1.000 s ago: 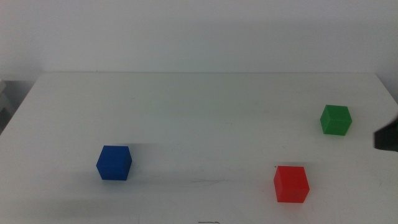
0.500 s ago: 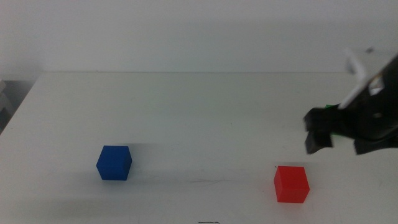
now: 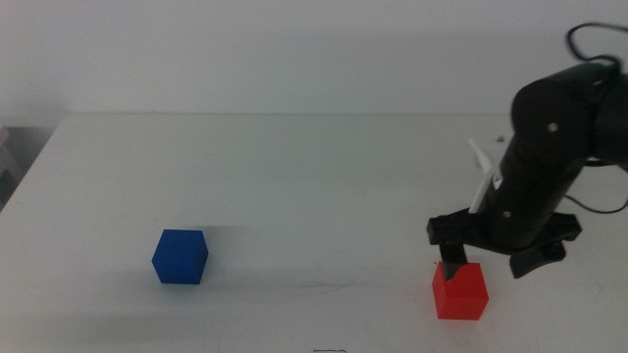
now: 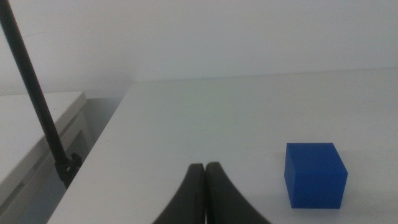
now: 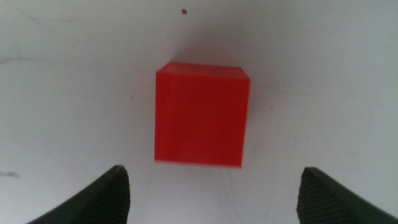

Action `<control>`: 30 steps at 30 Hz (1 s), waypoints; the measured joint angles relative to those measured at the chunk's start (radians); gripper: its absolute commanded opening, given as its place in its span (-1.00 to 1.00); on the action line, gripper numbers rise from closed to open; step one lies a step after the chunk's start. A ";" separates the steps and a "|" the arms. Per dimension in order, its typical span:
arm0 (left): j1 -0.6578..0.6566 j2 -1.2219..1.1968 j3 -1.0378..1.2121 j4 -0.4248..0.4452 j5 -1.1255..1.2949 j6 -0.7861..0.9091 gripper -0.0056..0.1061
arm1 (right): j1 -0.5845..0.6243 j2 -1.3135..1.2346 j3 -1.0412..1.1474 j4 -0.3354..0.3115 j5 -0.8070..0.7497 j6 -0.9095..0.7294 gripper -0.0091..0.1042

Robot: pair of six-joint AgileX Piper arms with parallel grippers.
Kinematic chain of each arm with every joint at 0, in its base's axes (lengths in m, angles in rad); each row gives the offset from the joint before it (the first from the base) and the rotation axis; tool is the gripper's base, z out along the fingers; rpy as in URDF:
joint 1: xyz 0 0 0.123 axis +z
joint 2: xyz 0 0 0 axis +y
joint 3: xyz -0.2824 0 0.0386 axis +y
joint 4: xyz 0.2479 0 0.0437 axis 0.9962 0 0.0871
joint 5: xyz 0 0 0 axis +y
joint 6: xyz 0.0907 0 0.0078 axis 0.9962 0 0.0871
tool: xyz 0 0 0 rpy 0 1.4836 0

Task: Stack red cubes first, then green, then blue cubes in a specific spot.

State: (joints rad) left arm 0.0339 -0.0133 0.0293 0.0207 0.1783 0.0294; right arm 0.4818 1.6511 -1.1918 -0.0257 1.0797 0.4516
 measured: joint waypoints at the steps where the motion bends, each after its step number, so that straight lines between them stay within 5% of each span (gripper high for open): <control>1: 0.000 0.000 0.000 0.000 0.000 0.000 -0.93 | 0.000 0.014 0.000 0.000 -0.008 0.000 0.43; 19: 0.000 0.000 0.000 0.000 0.000 0.000 -0.93 | 0.000 0.166 0.000 0.000 -0.133 0.042 0.32; 24: 0.000 0.000 0.000 0.000 0.000 0.000 -0.93 | 0.000 0.189 0.000 -0.001 -0.147 0.053 -0.13; 29: 0.000 0.000 0.000 0.000 0.000 0.000 -0.93 | 0.000 0.190 -0.001 -0.005 -0.149 0.072 -0.87; 30: 0.000 0.000 0.000 0.000 0.000 0.000 -0.93 | 0.000 0.190 -0.002 -0.005 -0.142 0.072 -0.87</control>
State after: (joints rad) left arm 0.0339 -0.0133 0.0293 0.0207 0.1783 0.0294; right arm 0.4818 1.8414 -1.1936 -0.0303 0.9380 0.5237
